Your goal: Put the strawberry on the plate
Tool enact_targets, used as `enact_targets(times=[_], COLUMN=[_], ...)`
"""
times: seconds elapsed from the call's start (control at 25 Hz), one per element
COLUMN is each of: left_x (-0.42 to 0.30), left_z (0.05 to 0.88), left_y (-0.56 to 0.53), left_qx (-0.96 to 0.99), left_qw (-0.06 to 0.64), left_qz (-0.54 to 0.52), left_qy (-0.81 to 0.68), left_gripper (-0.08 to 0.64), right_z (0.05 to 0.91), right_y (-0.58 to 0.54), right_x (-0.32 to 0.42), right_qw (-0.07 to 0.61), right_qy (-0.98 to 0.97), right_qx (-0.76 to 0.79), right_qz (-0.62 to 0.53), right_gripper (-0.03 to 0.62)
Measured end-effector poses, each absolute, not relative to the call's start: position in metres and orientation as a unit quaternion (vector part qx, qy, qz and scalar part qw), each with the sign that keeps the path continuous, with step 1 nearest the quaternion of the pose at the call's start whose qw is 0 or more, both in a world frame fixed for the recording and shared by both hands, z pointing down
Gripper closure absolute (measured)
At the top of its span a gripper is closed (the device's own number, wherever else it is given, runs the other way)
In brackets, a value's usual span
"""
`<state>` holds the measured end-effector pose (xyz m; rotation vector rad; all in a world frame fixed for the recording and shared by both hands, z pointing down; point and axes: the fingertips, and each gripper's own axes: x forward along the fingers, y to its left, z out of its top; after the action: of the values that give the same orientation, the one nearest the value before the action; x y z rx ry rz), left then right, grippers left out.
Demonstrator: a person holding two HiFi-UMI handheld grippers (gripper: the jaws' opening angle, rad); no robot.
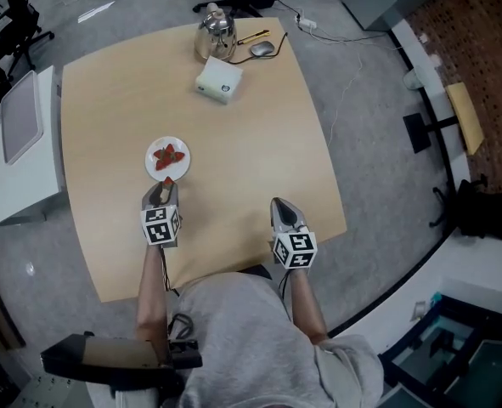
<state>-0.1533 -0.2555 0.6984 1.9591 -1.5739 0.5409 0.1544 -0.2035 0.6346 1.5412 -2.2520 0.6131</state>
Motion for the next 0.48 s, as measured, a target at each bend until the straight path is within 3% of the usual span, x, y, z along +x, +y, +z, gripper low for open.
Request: enact_targets(times=[0.48], left_x=[-0.151], left_z=[0.732], left_y=[-0.286], left_qx=[0.728], left_qw=[0.290], left_qz=[0.228], left_qy=[-0.578], left_gripper=[0.390], right_z=[0.648], right_y=[-0.221], right_x=[0.161], right_qw=[0.189], right_qy=[-0.784], right_qx=[0.545], right_qz=[0.230], right_gripper=[0.586])
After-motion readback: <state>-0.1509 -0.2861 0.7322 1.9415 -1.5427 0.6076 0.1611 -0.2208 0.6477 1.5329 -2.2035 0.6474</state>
